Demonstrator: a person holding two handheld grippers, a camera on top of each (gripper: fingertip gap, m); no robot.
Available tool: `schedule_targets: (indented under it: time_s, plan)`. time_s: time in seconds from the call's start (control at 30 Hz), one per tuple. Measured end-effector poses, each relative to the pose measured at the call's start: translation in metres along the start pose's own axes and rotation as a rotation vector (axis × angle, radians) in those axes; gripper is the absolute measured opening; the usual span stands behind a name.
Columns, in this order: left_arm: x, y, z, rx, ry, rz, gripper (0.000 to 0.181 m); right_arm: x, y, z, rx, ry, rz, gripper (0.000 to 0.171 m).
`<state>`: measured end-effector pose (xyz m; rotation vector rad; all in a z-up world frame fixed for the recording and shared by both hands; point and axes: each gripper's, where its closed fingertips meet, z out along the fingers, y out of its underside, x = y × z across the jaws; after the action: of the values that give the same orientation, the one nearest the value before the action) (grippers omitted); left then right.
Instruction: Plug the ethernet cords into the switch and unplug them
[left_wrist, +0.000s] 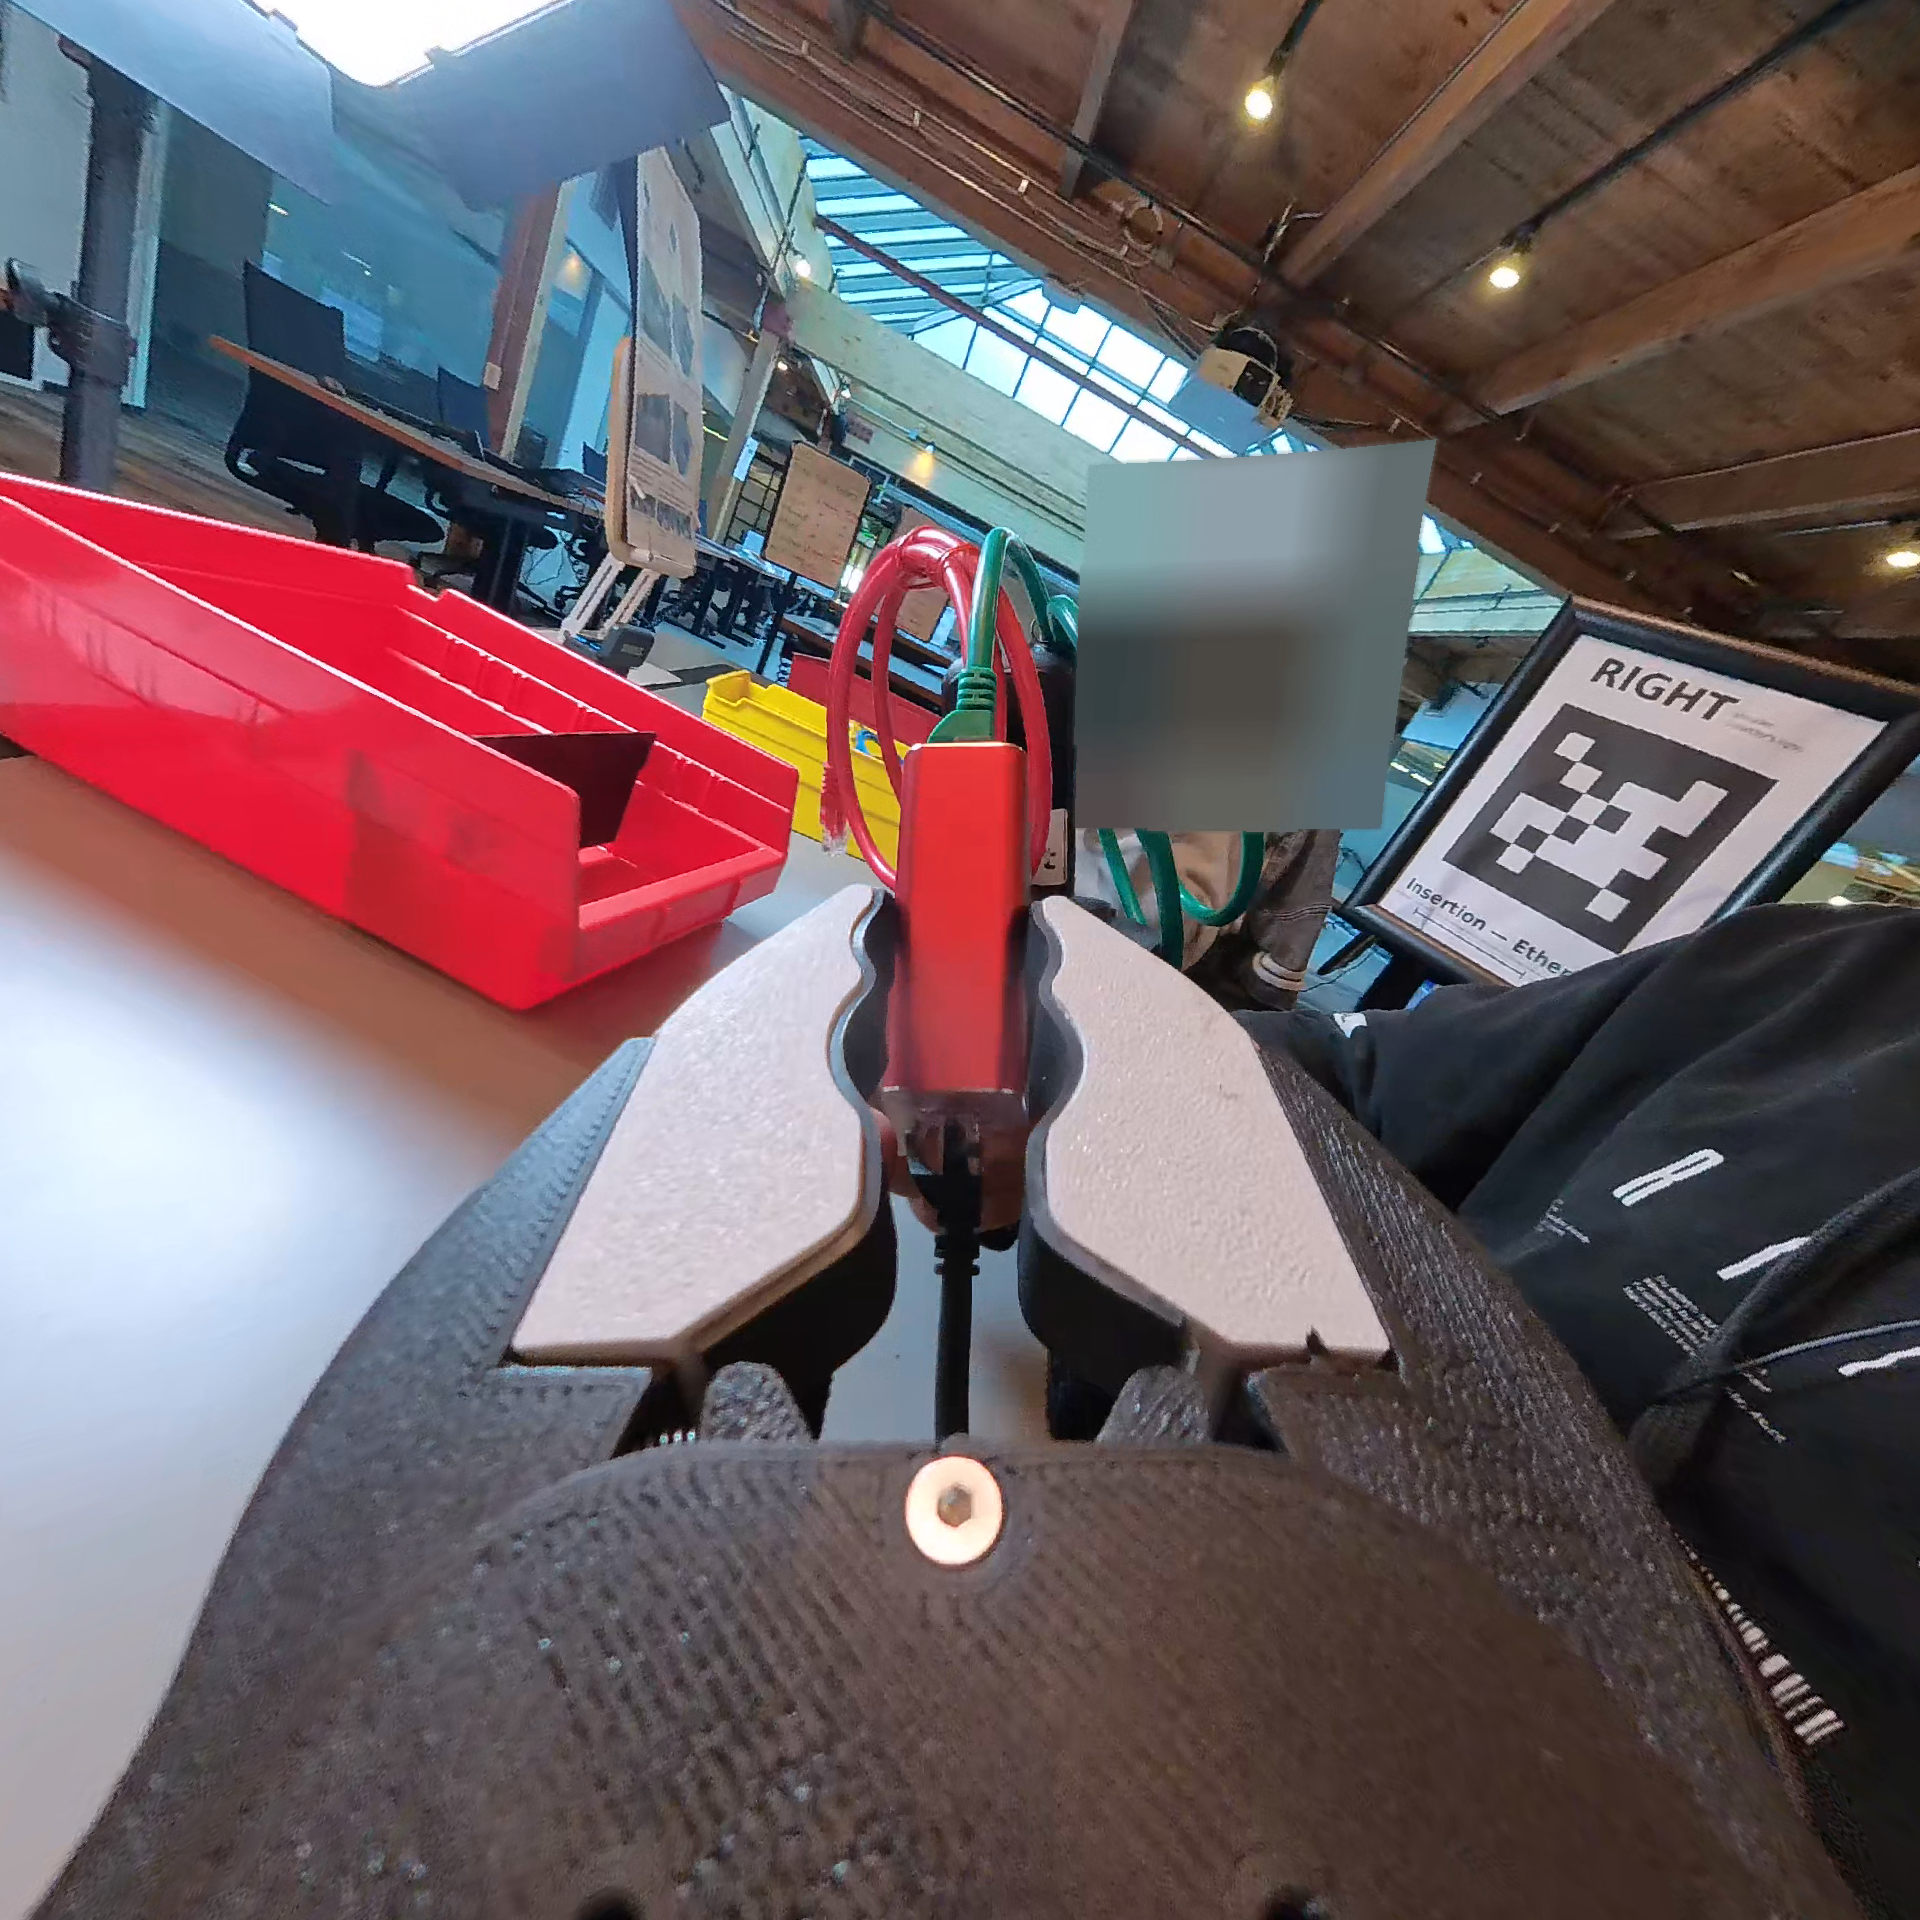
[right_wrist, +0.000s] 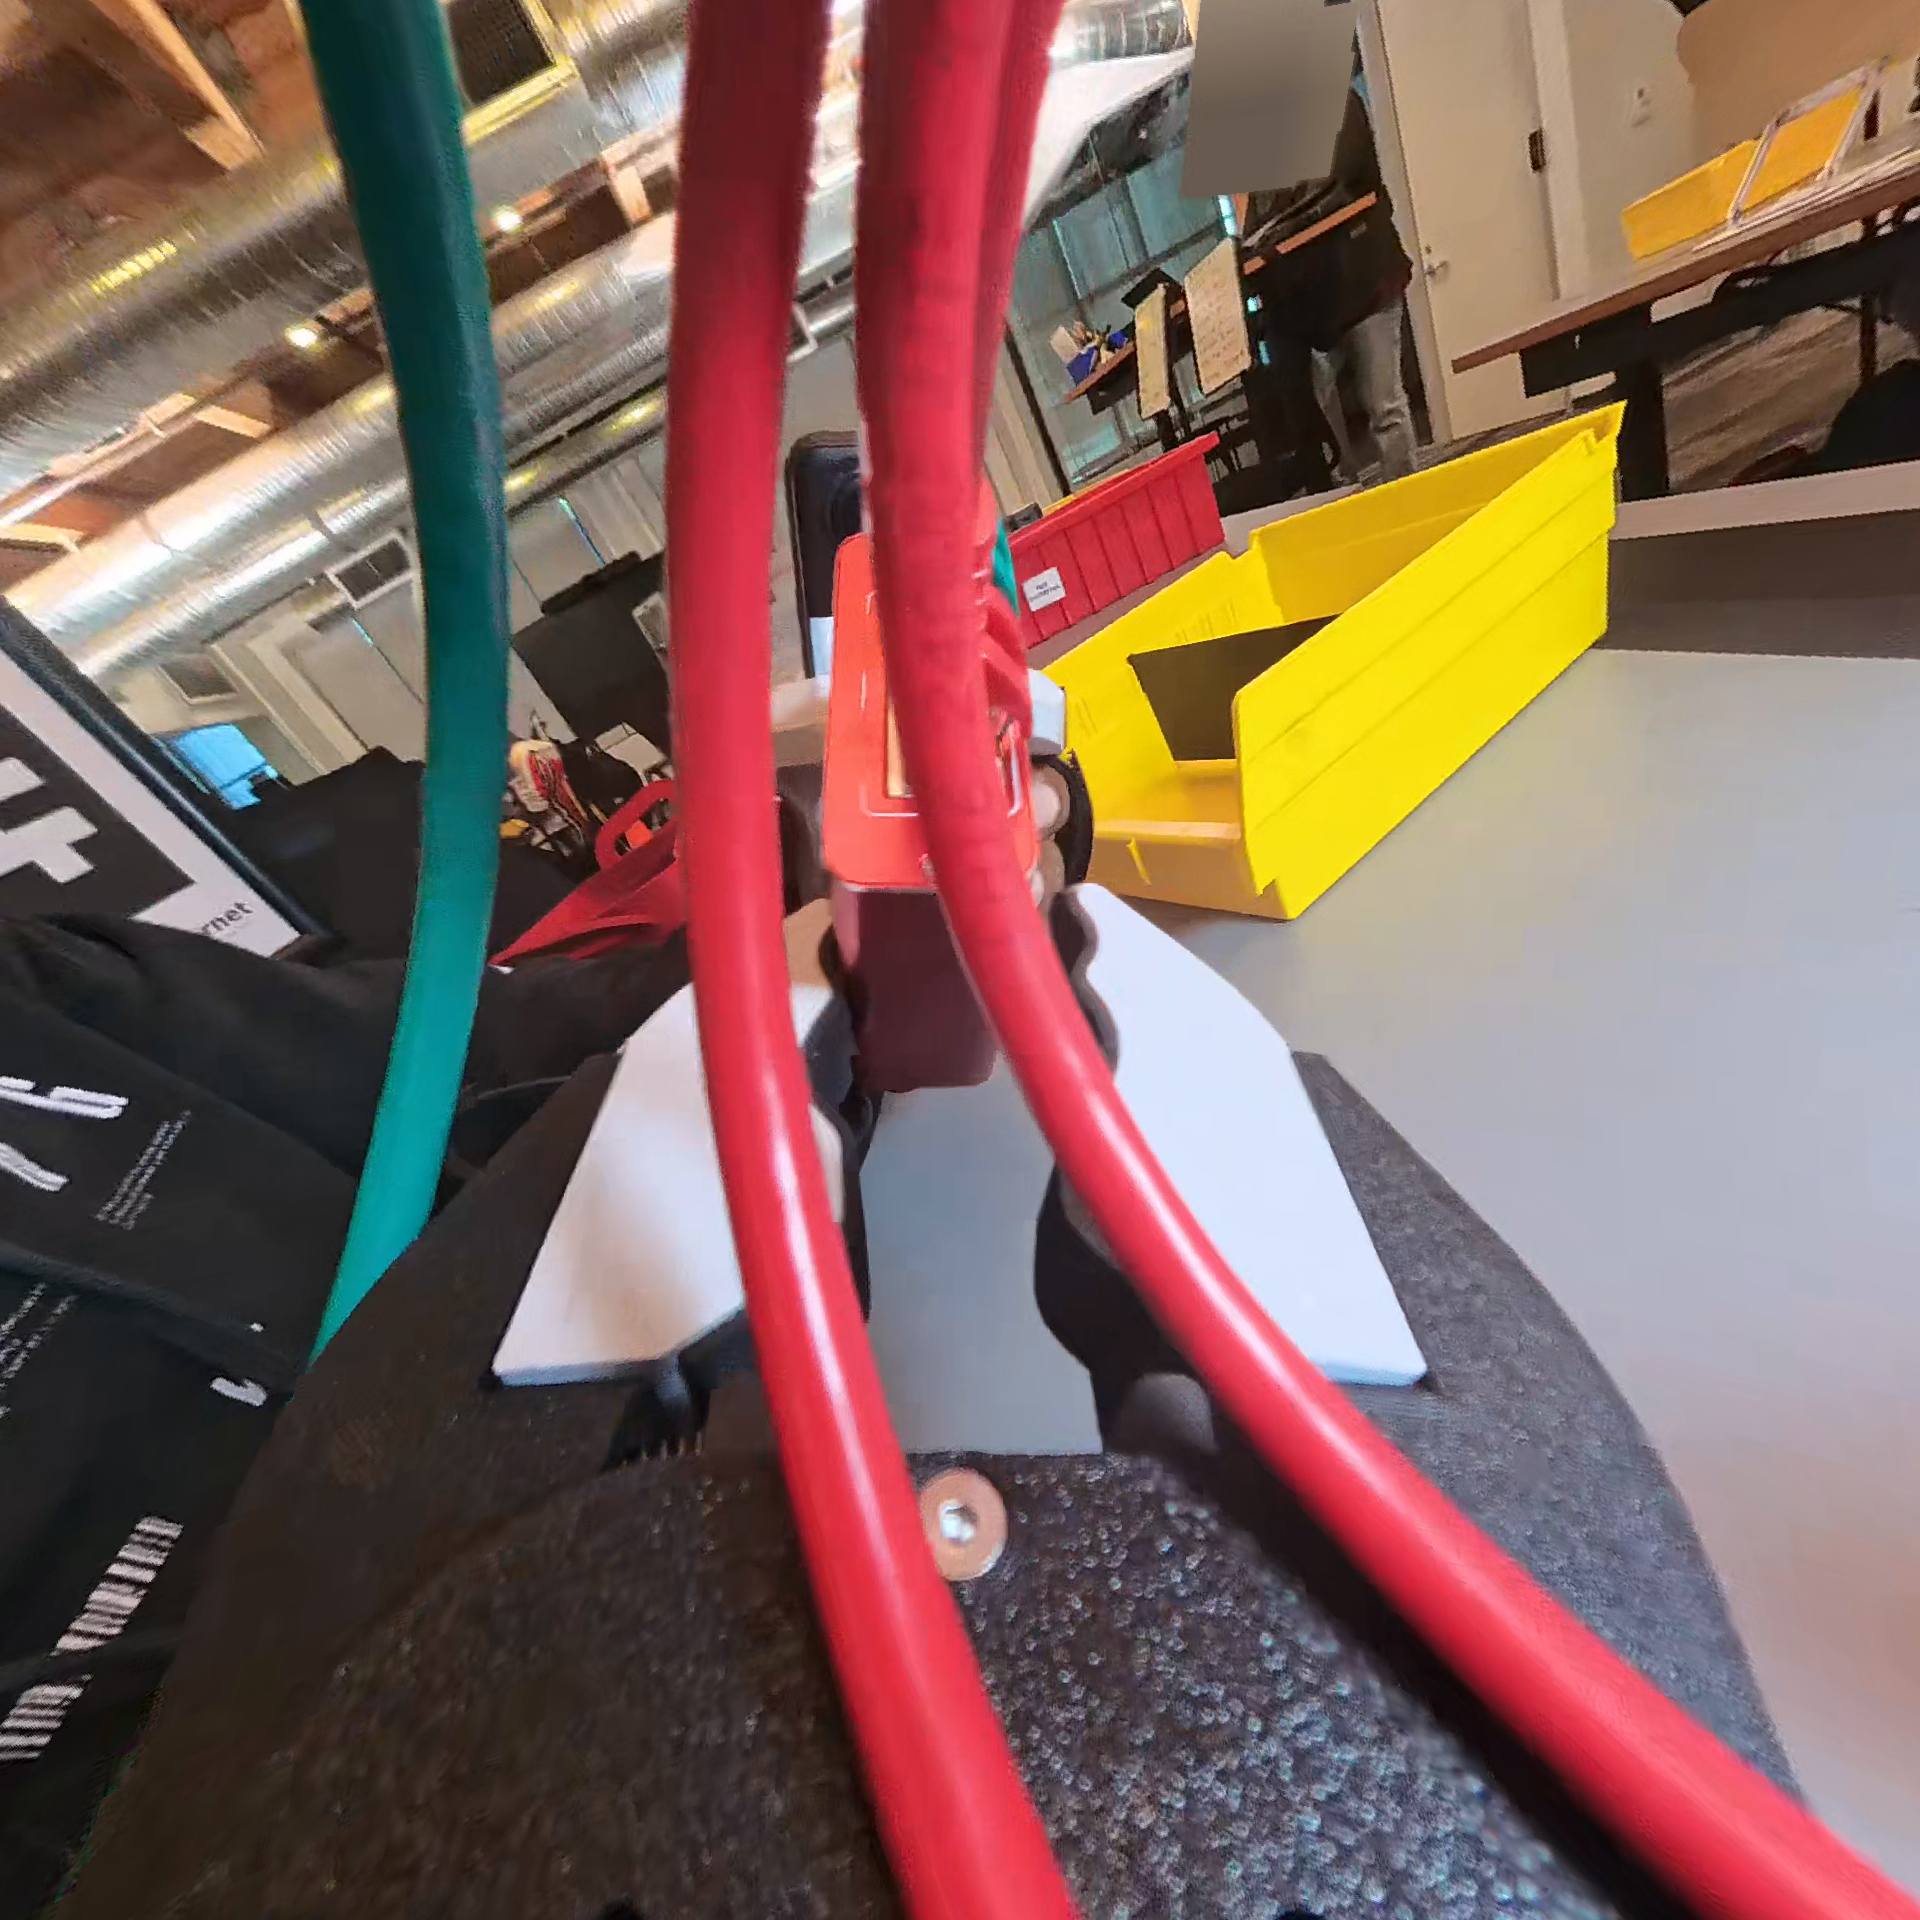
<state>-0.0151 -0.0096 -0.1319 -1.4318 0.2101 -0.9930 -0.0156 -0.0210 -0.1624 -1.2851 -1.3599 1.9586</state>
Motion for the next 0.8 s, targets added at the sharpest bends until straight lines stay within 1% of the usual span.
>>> schedule_targets:
  time_s: [0.03,0.13,0.2,0.27,0.33,0.43,0.5,0.53,0.57,0.6,0.7,0.77,0.8]
  plan:
    - [-0.001,0.0,-0.001,-0.004,-0.01,0.012,0.024,-0.002,0.0,-0.001,-0.002,-0.021,0.002,0.027]
    - [-0.001,0.004,-0.003,-0.032,0.004,0.034,0.024,-0.003,0.004,-0.001,-0.049,-0.029,-0.022,0.027]
    - [-0.002,0.01,-0.006,-0.082,-0.005,0.07,0.024,0.0,0.009,-0.004,-0.141,-0.003,-0.072,0.027]
    - [-0.003,0.016,-0.008,-0.135,-0.027,0.122,0.026,0.001,0.017,-0.008,-0.255,-0.002,-0.067,0.027]
    - [-0.008,0.02,-0.008,-0.17,-0.066,0.161,0.035,-0.001,0.028,-0.013,-0.386,-0.032,-0.011,0.027]
    - [-0.007,0.037,-0.002,-0.273,-0.057,0.149,0.041,0.004,0.047,-0.023,-0.619,-0.037,-0.009,0.026]
    - [-0.013,0.049,0.002,-0.336,-0.102,0.201,0.033,0.009,0.056,-0.027,-0.767,-0.01,-0.07,0.026]
    - [-0.013,0.049,0.002,-0.342,-0.109,0.225,0.032,0.012,0.056,-0.028,-0.815,0.013,-0.121,0.027]
    - [-0.011,0.046,0.001,-0.331,-0.098,0.226,0.031,0.011,0.053,-0.028,-0.833,0.021,-0.164,0.026]
    - [-0.008,0.037,0.0,-0.276,-0.08,0.215,0.03,0.009,0.044,-0.024,-0.811,0.017,-0.19,0.027]
    - [0.001,0.008,-0.007,-0.104,-0.038,0.169,0.027,-0.001,0.013,-0.012,-0.64,-0.023,-0.209,0.027]
    - [0.005,-0.005,-0.011,-0.031,-0.018,0.149,0.027,-0.006,0.003,-0.008,-0.531,-0.074,-0.179,0.027]
    - [0.008,-0.012,-0.013,0.014,-0.004,0.136,0.026,-0.007,0.004,-0.007,-0.498,-0.099,-0.148,0.03]
